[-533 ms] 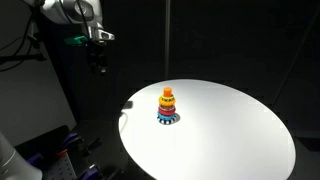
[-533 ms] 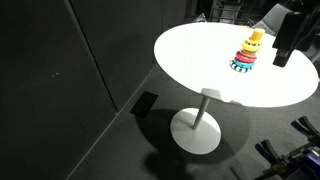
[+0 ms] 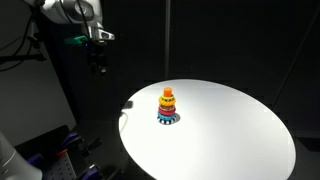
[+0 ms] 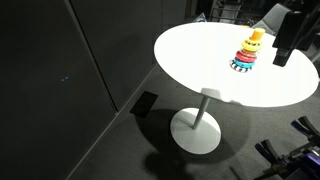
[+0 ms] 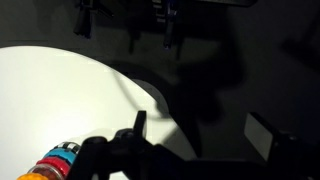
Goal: Put the yellow ring on the table
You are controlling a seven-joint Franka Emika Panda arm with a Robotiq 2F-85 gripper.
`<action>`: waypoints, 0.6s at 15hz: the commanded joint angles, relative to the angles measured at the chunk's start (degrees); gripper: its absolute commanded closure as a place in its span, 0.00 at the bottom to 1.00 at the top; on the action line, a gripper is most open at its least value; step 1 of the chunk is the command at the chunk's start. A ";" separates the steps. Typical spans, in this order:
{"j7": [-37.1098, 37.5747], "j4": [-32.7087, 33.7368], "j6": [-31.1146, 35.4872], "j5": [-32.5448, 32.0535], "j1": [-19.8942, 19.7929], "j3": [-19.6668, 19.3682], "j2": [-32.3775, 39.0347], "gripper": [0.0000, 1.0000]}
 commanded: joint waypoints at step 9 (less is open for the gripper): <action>2.62 2.94 5.56 -5.13 -0.43 -3.00 4.29 0.00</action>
